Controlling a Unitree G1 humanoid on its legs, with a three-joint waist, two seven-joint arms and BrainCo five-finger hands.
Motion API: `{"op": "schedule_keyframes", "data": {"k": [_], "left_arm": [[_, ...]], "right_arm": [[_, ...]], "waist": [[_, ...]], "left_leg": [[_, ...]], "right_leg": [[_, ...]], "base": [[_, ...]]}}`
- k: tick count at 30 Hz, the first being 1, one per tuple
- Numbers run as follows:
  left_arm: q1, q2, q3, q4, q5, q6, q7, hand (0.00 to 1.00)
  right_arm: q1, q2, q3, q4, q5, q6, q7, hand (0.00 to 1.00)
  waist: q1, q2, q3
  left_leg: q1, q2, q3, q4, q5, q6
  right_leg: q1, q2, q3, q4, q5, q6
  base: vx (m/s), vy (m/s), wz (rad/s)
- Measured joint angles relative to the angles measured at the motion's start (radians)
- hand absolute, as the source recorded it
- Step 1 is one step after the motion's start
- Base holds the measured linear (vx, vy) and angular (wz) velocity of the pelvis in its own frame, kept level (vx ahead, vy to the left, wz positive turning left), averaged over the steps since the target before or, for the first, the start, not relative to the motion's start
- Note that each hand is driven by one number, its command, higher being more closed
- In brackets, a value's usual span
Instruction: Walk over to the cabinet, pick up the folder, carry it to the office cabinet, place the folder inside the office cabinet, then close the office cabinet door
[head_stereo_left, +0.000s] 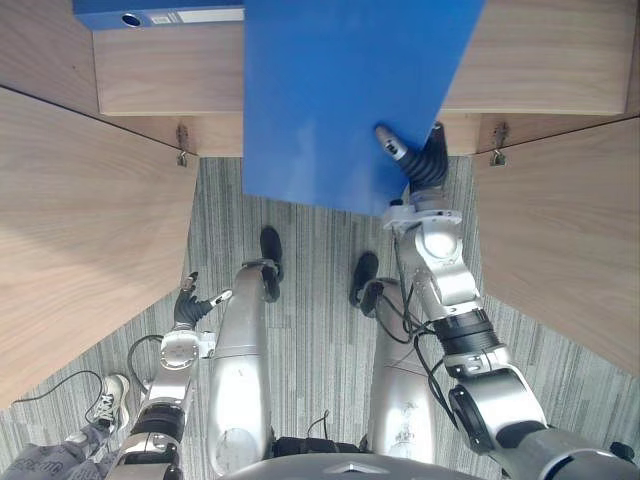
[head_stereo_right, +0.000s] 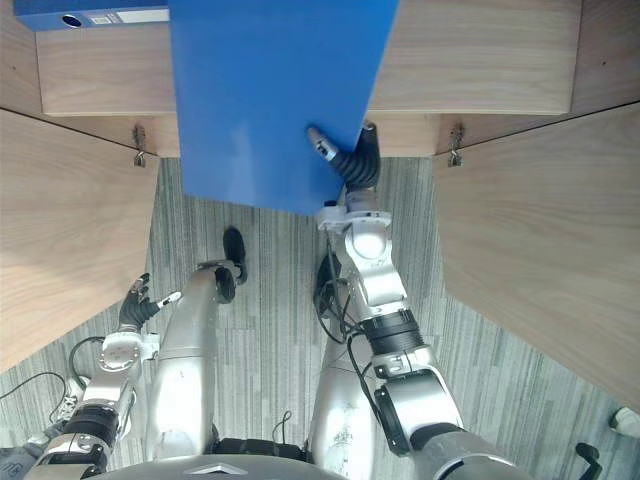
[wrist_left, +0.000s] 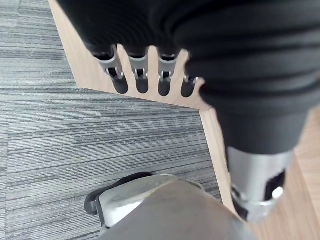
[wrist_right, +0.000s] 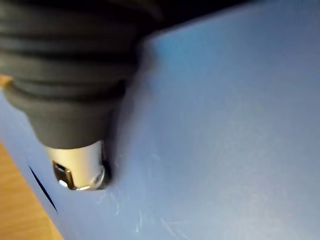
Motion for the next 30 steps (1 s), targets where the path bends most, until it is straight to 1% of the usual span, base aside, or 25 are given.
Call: {"op": "schedule_keyframes", "data": {"k": [3, 7, 9, 11, 13, 15, 17, 19, 21, 25, 30], "left_arm": [[-0.006, 0.000, 0.001, -0.006, 0.000, 0.000, 0.003, 0.00], [-0.012, -0.002, 0.001, -0.037, -0.012, 0.000, 0.006, 0.00], [-0.020, -0.003, 0.001, -0.037, -0.023, 0.001, 0.010, 0.00], [-0.029, -0.007, 0.001, -0.040, -0.038, 0.001, 0.016, 0.00], [-0.029, -0.008, 0.002, -0.041, -0.039, 0.001, 0.025, 0.00], [-0.030, -0.009, 0.002, -0.040, -0.040, 0.001, 0.032, 0.00], [-0.034, -0.008, 0.002, -0.039, -0.041, 0.002, 0.044, 0.00], [-0.038, -0.010, 0.001, -0.036, -0.047, 0.003, 0.047, 0.00], [-0.039, -0.016, 0.002, -0.034, -0.061, 0.003, 0.051, 0.00], [-0.046, -0.020, 0.001, -0.029, -0.070, 0.005, 0.054, 0.00], [-0.072, -0.028, -0.007, -0.019, -0.079, 0.005, 0.086, 0.00]], "right_arm": [[-0.074, 0.009, -0.036, 0.063, 0.062, 0.000, -0.028, 1.00], [-0.197, 0.007, -0.097, 0.133, 0.182, -0.002, -0.074, 1.00], [-0.234, 0.006, -0.115, 0.157, 0.208, -0.003, -0.084, 1.00], [-0.275, 0.005, -0.138, 0.204, 0.233, -0.002, -0.111, 1.00], [-0.303, 0.004, -0.150, 0.224, 0.235, -0.001, -0.124, 1.00], [-0.345, -0.007, -0.158, 0.269, 0.271, -0.001, -0.133, 1.00], [-0.400, -0.018, -0.187, 0.327, 0.329, 0.000, -0.149, 1.00], [-0.435, -0.021, -0.221, 0.345, 0.381, -0.001, -0.153, 1.00], [-0.495, -0.040, -0.242, 0.398, 0.458, -0.002, -0.155, 1.00], [-0.545, -0.059, -0.269, 0.417, 0.510, -0.003, -0.190, 1.00], [-0.598, -0.075, -0.321, 0.450, 0.577, -0.002, -0.245, 1.00]], "waist": [[0.000, 0.000, 0.000], [0.006, 0.000, 0.000], [0.010, 0.000, 0.000], [0.016, 0.000, -0.001], [0.016, 0.000, -0.001], [0.015, 0.001, -0.001], [0.013, 0.004, -0.003], [0.014, 0.004, -0.003], [0.017, 0.004, -0.003], [0.018, 0.004, -0.003], [0.013, 0.007, -0.009]], "left_leg": [[-0.003, 0.002, -0.004, 0.003, 0.000, 0.000], [-0.031, 0.004, -0.007, -0.001, 0.006, -0.002], [-0.041, 0.005, -0.007, -0.004, 0.012, 0.002], [-0.042, 0.005, -0.012, -0.008, 0.015, 0.001], [-0.044, 0.005, -0.012, -0.011, 0.015, 0.001], [-0.048, 0.005, -0.015, -0.012, 0.015, 0.001], [-0.065, 0.004, -0.031, -0.012, 0.017, 0.000], [-0.070, 0.004, -0.035, -0.013, 0.019, -0.002], [-0.070, -0.001, -0.033, -0.019, 0.022, -0.002], [-0.073, -0.008, -0.036, -0.050, 0.044, -0.006], [-0.053, -0.023, -0.038, -0.116, 0.085, -0.008]], "right_leg": [[-0.001, 0.000, -0.006, 0.003, -0.002, -0.003], [-0.026, 0.001, -0.013, 0.000, 0.001, -0.007], [-0.035, 0.002, -0.014, -0.001, 0.003, -0.007], [-0.033, 0.002, -0.019, -0.008, 0.005, -0.008], [-0.034, 0.003, -0.021, -0.011, 0.005, -0.008], [-0.033, 0.003, -0.025, -0.017, 0.005, -0.009], [-0.035, 0.003, -0.043, -0.025, 0.007, -0.011], [-0.038, 0.003, -0.047, -0.026, 0.007, -0.011], [-0.040, 0.000, -0.046, -0.028, 0.007, -0.011], [-0.046, -0.004, -0.055, -0.046, 0.015, -0.016], [-0.029, -0.013, -0.077, -0.079, 0.031, -0.026]], "base": [[-0.01, -0.053, 0.01], [-0.02, -0.058, 0.01], [0.00, -0.042, 0.01], [0.02, -0.041, 0.03], [0.02, -0.039, 0.01], [0.01, -0.037, 0.01], [0.00, -0.027, 0.08], [0.00, -0.028, 0.05], [0.00, -0.032, 0.04], [-0.01, -0.036, 0.07], [-0.01, -0.042, 0.14]]}}
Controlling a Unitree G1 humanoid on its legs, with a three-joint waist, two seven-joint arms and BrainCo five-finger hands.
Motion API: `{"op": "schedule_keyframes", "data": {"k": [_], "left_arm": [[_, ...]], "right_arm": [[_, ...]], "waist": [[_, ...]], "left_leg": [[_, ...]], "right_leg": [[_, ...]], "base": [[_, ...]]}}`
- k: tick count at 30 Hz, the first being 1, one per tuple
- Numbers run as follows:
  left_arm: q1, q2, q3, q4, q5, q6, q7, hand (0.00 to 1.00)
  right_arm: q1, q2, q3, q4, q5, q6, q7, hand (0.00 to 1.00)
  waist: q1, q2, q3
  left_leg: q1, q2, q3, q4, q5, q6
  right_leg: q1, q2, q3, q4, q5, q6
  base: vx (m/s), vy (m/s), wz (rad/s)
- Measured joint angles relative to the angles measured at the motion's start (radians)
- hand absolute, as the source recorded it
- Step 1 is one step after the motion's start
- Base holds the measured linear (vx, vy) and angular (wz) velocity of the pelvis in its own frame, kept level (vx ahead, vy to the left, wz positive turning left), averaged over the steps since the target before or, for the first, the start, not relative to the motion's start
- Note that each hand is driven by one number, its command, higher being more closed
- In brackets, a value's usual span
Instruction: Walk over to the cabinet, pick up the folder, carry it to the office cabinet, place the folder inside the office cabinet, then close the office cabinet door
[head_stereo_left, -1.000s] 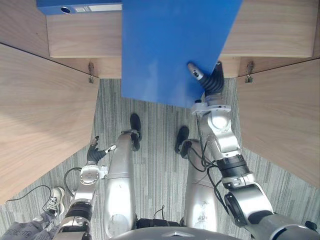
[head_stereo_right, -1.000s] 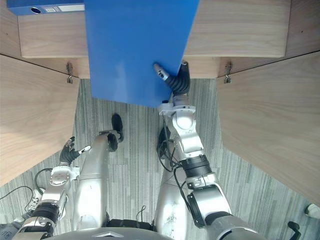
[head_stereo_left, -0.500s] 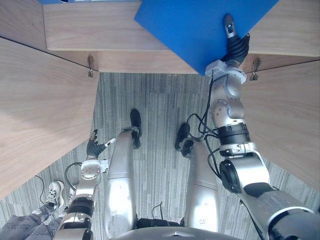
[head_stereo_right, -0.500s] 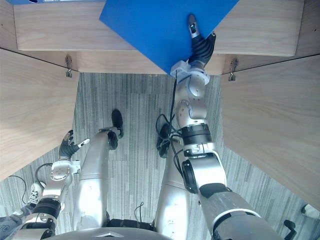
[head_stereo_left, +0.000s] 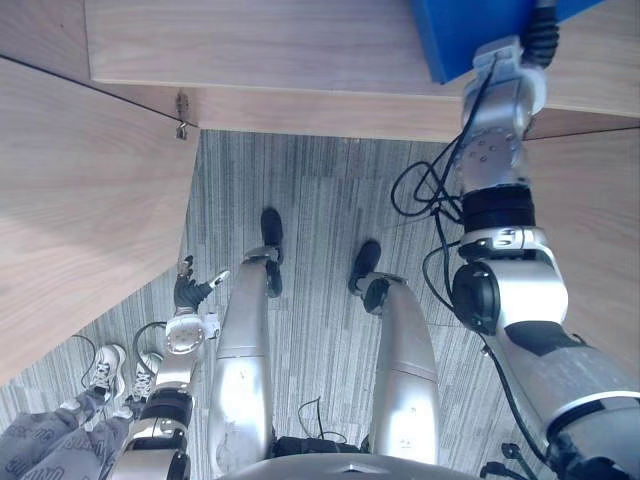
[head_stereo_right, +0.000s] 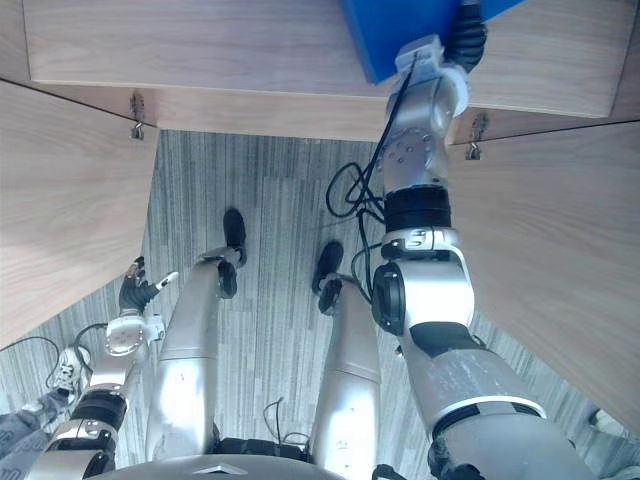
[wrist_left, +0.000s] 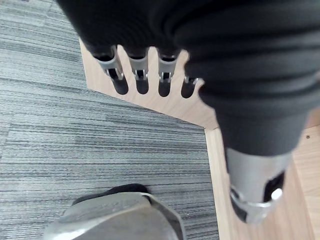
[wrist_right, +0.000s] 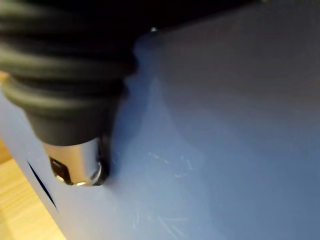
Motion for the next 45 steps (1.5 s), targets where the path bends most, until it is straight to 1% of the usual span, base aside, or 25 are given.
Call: {"op": "schedule_keyframes", "data": {"k": [1, 2, 4, 6, 10, 12, 14, 18, 25, 28, 32, 34, 36, 37, 39, 40, 45], "left_arm": [[-0.001, -0.004, -0.008, 0.000, -0.001, 0.000, 0.003, 0.00], [-0.004, -0.009, -0.014, 0.000, -0.005, -0.001, 0.004, 0.00], [-0.015, -0.039, -0.041, 0.001, -0.010, -0.002, 0.004, 0.00], [-0.031, -0.068, -0.066, 0.013, -0.019, -0.001, 0.004, 0.00], [-0.051, -0.088, -0.092, 0.019, -0.022, -0.004, 0.006, 0.00], [-0.057, -0.098, -0.092, 0.020, -0.030, -0.004, 0.011, 0.00], [-0.059, -0.106, -0.093, 0.019, -0.030, -0.004, 0.023, 0.00], [-0.064, -0.121, -0.095, 0.026, -0.030, -0.003, 0.026, 0.00], [-0.068, -0.133, -0.111, 0.026, -0.031, -0.003, 0.026, 0.00], [-0.069, -0.135, -0.111, 0.026, -0.031, -0.002, 0.026, 0.00], [-0.071, -0.141, -0.111, 0.028, -0.033, -0.001, 0.027, 0.00], [-0.071, -0.144, -0.111, 0.029, -0.038, 0.000, 0.030, 0.00], [-0.072, -0.146, -0.111, 0.030, -0.038, 0.007, 0.037, 0.00], [-0.074, -0.146, -0.110, 0.031, -0.038, 0.008, 0.040, 0.00], [-0.074, -0.147, -0.109, 0.030, -0.038, 0.010, 0.044, 0.00], [-0.074, -0.147, -0.108, 0.030, -0.038, 0.010, 0.045, 0.00], [-0.075, -0.156, -0.091, 0.030, -0.037, 0.020, 0.047, 0.00]], "right_arm": [[-0.012, -0.003, -0.014, 0.012, 0.003, 0.000, -0.011, 1.00], [-0.027, -0.008, -0.021, 0.026, 0.014, 0.000, -0.021, 0.00], [-0.050, -0.019, -0.039, 0.029, 0.045, -0.002, -0.041, 0.00], [-0.054, -0.019, -0.063, 0.028, 0.052, -0.005, -0.063, 0.00], [-0.083, -0.019, -0.087, 0.023, 0.076, -0.032, -0.102, 0.00], [-0.091, -0.019, -0.100, 0.021, 0.081, -0.047, -0.107, 0.00], [-0.092, -0.019, -0.100, 0.020, 0.085, -0.049, -0.108, 0.00], [-0.093, -0.019, -0.095, 0.020, 0.084, -0.049, -0.108, 0.00], [-0.147, -0.022, -0.085, 0.020, 0.075, -0.048, -0.102, 0.00], [-0.149, -0.021, -0.060, 0.020, 0.071, -0.048, -0.101, 0.00], [-0.131, -0.015, -0.060, 0.018, 0.066, -0.049, -0.102, 0.00], [-0.085, 0.005, -0.068, -0.012, 0.063, -0.052, -0.104, 0.00], [-0.016, 0.057, -0.088, -0.080, 0.032, -0.074, -0.123, 0.00], [0.001, 0.073, -0.097, -0.098, 0.029, -0.077, -0.128, 0.00], [0.047, 0.116, -0.125, -0.106, 0.028, -0.098, -0.150, 0.00], [0.055, 0.124, -0.134, -0.107, 0.028, -0.100, -0.150, 0.00], [0.140, 0.173, -0.156, -0.221, 0.027, -0.132, -0.186, 0.00]], "waist": [[-0.001, 0.006, -0.011], [-0.002, 0.012, -0.016], [-0.002, 0.027, -0.025], [-0.002, 0.032, -0.029], [-0.005, 0.033, -0.032], [-0.004, 0.033, -0.032], [-0.004, 0.033, -0.032], [-0.005, 0.035, -0.034], [-0.017, 0.036, -0.034], [-0.017, 0.036, -0.034], [-0.017, 0.036, -0.034], [-0.017, 0.036, -0.034], [-0.019, 0.036, -0.034], [-0.019, 0.036, -0.034], [-0.019, 0.036, -0.034], [-0.019, 0.036, -0.034], [-0.018, 0.036, -0.034]], "left_leg": [[0.000, -0.001, 0.000, -0.015, 0.006, 0.001], [0.001, -0.002, 0.001, -0.025, 0.011, 0.003], [0.010, -0.007, 0.005, -0.056, 0.026, 0.007], [0.022, -0.009, 0.008, -0.074, 0.034, 0.007], [0.031, -0.013, 0.012, -0.106, 0.050, 0.008], [0.034, -0.014, 0.011, -0.118, 0.056, 0.005], [0.037, -0.015, 0.013, -0.125, 0.063, 0.002], [0.051, -0.016, 0.012, -0.139, 0.068, 0.000], [0.051, -0.015, 0.012, -0.139, 0.068, 0.000], [0.051, -0.015, 0.012, -0.138, 0.069, 0.000], [0.056, -0.014, 0.013, -0.138, 0.068, 0.000], [0.064, -0.014, 0.014, -0.139, 0.068, 0.000], [0.066, -0.012, 0.016, -0.139, 0.067, -0.001], [0.066, -0.011, 0.016, -0.139, 0.067, -0.001], [0.068, -0.009, 0.018, -0.138, 0.067, -0.001], [0.068, -0.009, 0.018, -0.138, 0.066, -0.001], [0.072, -0.005, 0.021, -0.138, 0.064, 0.000]], "right_leg": [[0.001, -0.001, -0.005, -0.010, 0.006, 0.000], [0.003, -0.001, -0.007, -0.019, 0.011, -0.001], [0.012, -0.003, -0.013, -0.046, 0.025, 0.001], [0.026, -0.003, -0.016, -0.066, 0.034, 0.003], [0.032, -0.004, -0.019, -0.087, 0.044, 0.002], [0.033, -0.004, -0.022, -0.092, 0.045, 0.002], [0.033, -0.004, -0.022, -0.097, 0.049, 0.002], [0.048, -0.004, -0.026, -0.109, 0.050, 0.001], [0.050, -0.003, -0.029, -0.111, 0.052, 0.000], [0.050, -0.003, -0.029, -0.111, 0.052, 0.000], [0.056, -0.003, -0.029, -0.113, 0.053, 0.000], [0.065, -0.002, -0.029, -0.116, 0.052, 0.000], [0.067, -0.001, -0.028, -0.117, 0.052, 0.000], [0.067, 0.000, -0.028, -0.117, 0.052, 0.000], [0.067, 0.002, -0.027, -0.117, 0.052, -0.001], [0.067, 0.002, -0.026, -0.117, 0.052, -0.001], [0.067, 0.005, -0.021, -0.116, 0.053, -0.001]], "base": [[-0.02, -0.014, 0.09], [-0.03, -0.011, 0.07], [-0.03, 0.000, 0.05], [0.00, 0.000, 0.00], [0.00, -0.001, 0.01], [0.01, -0.023, 0.03], [0.00, 0.000, 0.00], [0.00, 0.000, 0.00], [0.00, 0.000, 0.00], [0.00, 0.000, 0.00], [0.00, 0.000, 0.00], [0.00, 0.000, 0.00], [0.00, 0.000, 0.00], [0.00, 0.000, 0.00], [0.00, 0.000, 0.00], [0.00, 0.000, 0.00], [0.00, 0.000, 0.00]]}}
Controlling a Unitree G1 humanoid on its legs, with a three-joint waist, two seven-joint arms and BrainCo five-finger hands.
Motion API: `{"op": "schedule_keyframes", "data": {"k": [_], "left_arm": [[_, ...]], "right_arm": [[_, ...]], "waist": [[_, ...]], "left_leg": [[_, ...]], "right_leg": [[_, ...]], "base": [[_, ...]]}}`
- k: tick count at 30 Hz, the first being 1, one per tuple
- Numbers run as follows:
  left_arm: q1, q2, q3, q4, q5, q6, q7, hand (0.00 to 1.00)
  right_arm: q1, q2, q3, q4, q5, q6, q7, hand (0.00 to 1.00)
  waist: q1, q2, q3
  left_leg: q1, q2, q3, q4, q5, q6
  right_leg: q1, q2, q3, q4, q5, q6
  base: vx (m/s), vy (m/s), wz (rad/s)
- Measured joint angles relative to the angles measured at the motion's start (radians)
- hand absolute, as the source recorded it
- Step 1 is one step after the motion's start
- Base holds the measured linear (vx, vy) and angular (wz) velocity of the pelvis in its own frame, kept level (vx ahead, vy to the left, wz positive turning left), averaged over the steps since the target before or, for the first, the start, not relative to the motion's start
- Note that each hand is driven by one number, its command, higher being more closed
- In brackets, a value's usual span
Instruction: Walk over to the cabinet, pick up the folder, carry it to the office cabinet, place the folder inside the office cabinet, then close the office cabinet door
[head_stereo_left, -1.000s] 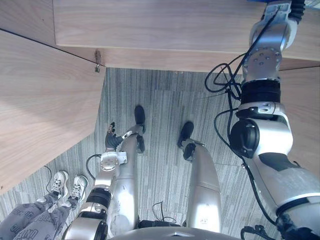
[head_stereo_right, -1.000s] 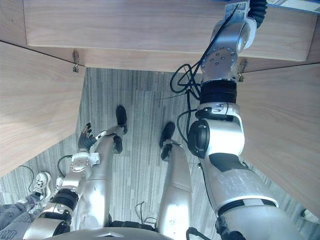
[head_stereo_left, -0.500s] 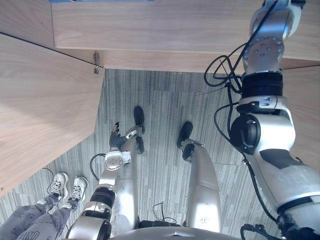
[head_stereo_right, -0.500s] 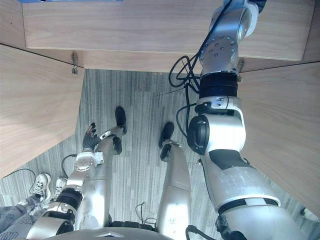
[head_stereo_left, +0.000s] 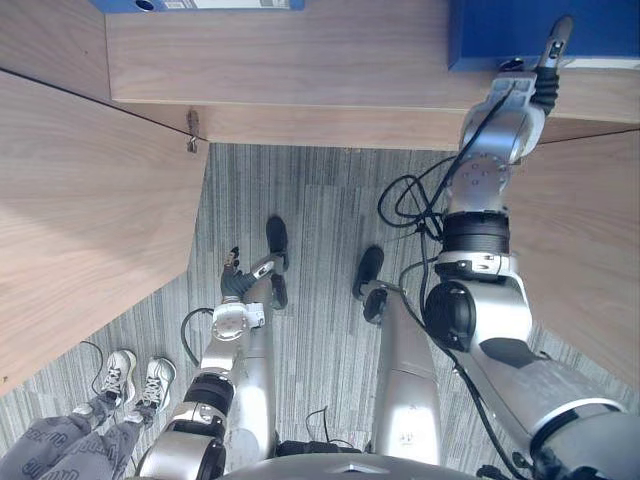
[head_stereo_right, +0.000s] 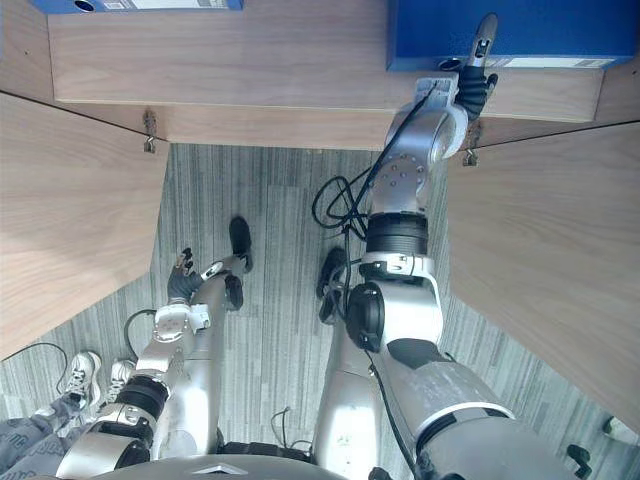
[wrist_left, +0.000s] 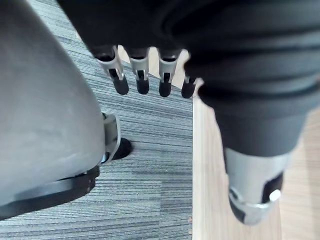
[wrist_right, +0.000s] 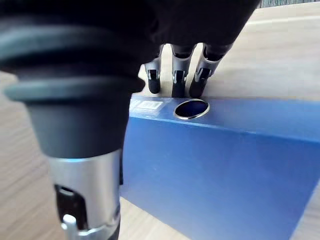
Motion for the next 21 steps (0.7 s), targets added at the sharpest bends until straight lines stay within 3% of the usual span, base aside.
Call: {"op": "schedule_keyframes", "data": {"k": [8, 17, 21], "left_arm": [[0.000, -0.004, 0.004, -0.001, 0.000, 0.010, 0.000, 0.00], [0.000, -0.017, 0.005, -0.001, 0.009, 0.010, 0.000, 0.00], [0.002, -0.016, 0.018, 0.008, 0.012, 0.010, 0.000, 0.00]], "right_arm": [[0.058, 0.025, 0.014, -0.034, -0.082, 0.012, -0.004, 0.00], [0.096, 0.005, 0.124, -0.039, -0.499, 0.187, -0.022, 0.00], [0.097, -0.005, 0.136, -0.028, -0.571, 0.228, 0.010, 0.00]], "waist": [[0.003, 0.000, 0.000], [0.002, 0.000, 0.000], [-0.001, 0.000, 0.000]], "left_leg": [[0.011, 0.006, 0.011, 0.000, 0.000, 0.000], [0.017, 0.015, 0.012, -0.001, 0.000, 0.000], [0.030, 0.021, 0.014, -0.014, 0.000, 0.000]], "right_leg": [[0.001, 0.005, 0.010, -0.005, 0.004, -0.003], [0.007, 0.014, 0.013, -0.015, 0.012, -0.005], [0.023, 0.022, 0.013, -0.034, 0.022, -0.005]], "base": [[0.01, -0.015, -0.03], [0.00, -0.008, -0.03], [0.00, -0.007, -0.05]]}}
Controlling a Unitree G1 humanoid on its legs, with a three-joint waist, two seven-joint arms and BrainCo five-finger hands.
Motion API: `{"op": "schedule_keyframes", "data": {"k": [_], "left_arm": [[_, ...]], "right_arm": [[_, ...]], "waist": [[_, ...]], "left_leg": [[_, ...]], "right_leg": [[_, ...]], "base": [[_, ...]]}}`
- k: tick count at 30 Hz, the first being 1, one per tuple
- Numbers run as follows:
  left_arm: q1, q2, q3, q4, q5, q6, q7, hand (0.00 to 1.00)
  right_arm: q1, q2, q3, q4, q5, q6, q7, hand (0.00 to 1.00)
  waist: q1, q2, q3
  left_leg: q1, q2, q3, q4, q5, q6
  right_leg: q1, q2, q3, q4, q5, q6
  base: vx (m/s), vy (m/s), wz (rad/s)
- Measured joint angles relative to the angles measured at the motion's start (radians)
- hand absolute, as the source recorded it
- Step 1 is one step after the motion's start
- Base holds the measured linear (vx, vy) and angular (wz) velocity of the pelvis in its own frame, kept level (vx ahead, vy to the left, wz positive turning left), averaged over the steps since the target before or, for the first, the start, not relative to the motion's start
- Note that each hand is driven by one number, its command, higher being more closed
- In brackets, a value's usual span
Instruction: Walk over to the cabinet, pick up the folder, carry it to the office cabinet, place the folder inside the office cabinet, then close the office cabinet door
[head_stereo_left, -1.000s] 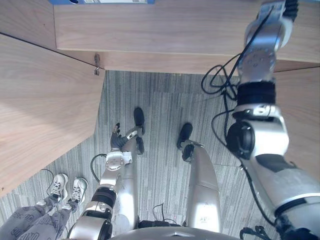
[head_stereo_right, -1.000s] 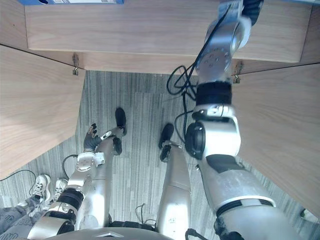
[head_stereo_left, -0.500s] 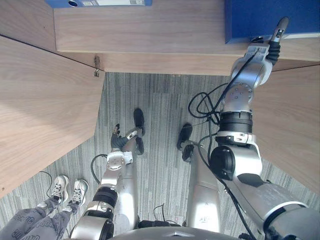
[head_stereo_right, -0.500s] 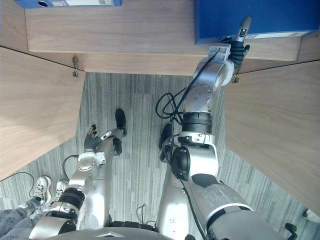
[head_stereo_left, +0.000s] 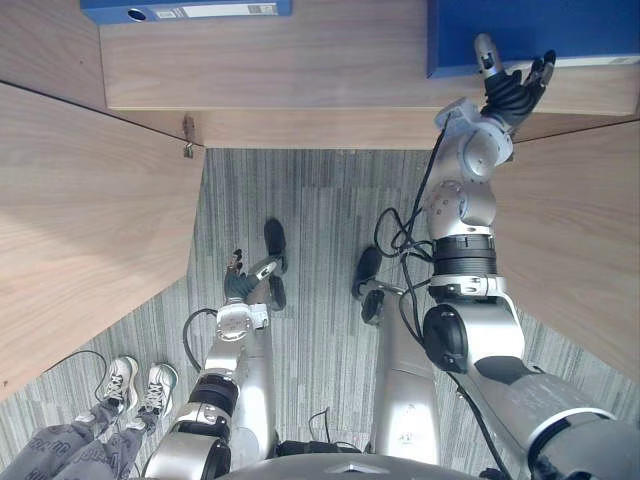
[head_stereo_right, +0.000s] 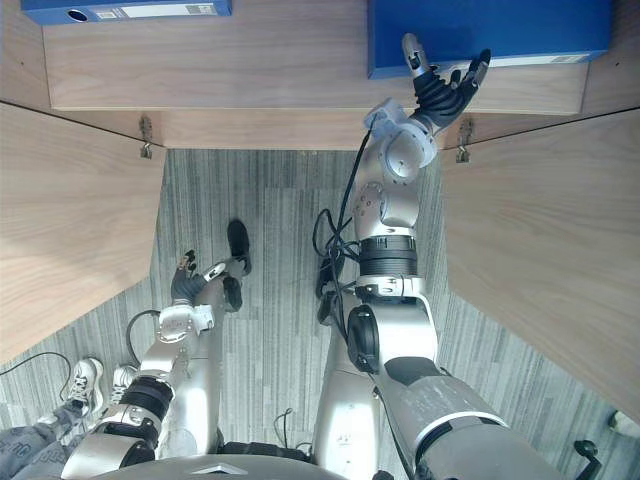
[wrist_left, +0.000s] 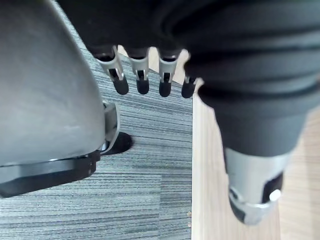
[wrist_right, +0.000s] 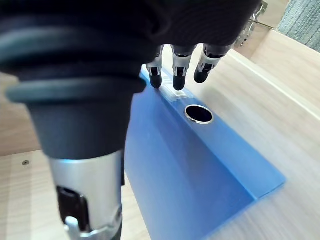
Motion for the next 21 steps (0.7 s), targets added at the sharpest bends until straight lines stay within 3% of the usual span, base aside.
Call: {"op": "schedule_keyframes", "data": {"k": [4, 5, 10, 14, 21], "left_arm": [[0.002, 0.002, 0.000, 0.009, 0.000, -0.003, 0.000, 0.00], [0.002, 0.003, 0.000, 0.009, 0.000, -0.003, 0.000, 0.00], [0.002, 0.003, 0.001, 0.019, 0.009, -0.005, 0.000, 0.00], [0.005, 0.005, 0.000, 0.020, 0.037, -0.011, -0.004, 0.00], [0.039, 0.025, -0.001, 0.016, 0.086, -0.034, -0.024, 0.00]], "right_arm": [[0.000, -0.011, 0.018, 0.000, -0.028, 0.016, 0.011, 0.00], [0.001, -0.011, 0.020, -0.001, -0.046, 0.017, 0.010, 1.00], [0.094, -0.020, 0.094, -0.091, -0.243, 0.058, -0.012, 1.00], [0.201, -0.044, 0.174, -0.225, -0.532, 0.099, -0.010, 1.00], [0.360, -0.113, 0.390, -0.280, -0.856, 0.101, 0.035, 1.00]], "waist": [[-0.002, 0.000, 0.000], [-0.002, 0.000, 0.000], [0.000, 0.000, 0.000], [-0.006, -0.001, -0.001], [-0.009, -0.008, -0.005]], "left_leg": [[0.004, 0.000, 0.002, -0.011, 0.002, 0.002], [0.004, 0.000, 0.003, -0.013, 0.002, 0.002], [0.018, -0.001, 0.009, -0.021, 0.004, 0.001], [0.025, -0.001, 0.013, -0.023, 0.003, 0.001], [0.045, -0.002, 0.028, -0.040, 0.000, -0.005]], "right_leg": [[0.002, 0.001, -0.001, -0.010, 0.004, 0.000], [0.002, 0.001, 0.000, -0.011, 0.004, 0.001], [0.013, 0.000, 0.001, -0.018, 0.006, 0.002], [0.017, 0.000, 0.003, -0.018, 0.006, 0.002], [0.021, -0.003, 0.012, -0.015, 0.005, 0.003]], "base": [[0.00, 0.000, 0.00], [0.00, 0.000, 0.00], [0.02, -0.007, 0.00], [0.02, -0.007, -0.01], [0.00, -0.006, -0.01]]}}
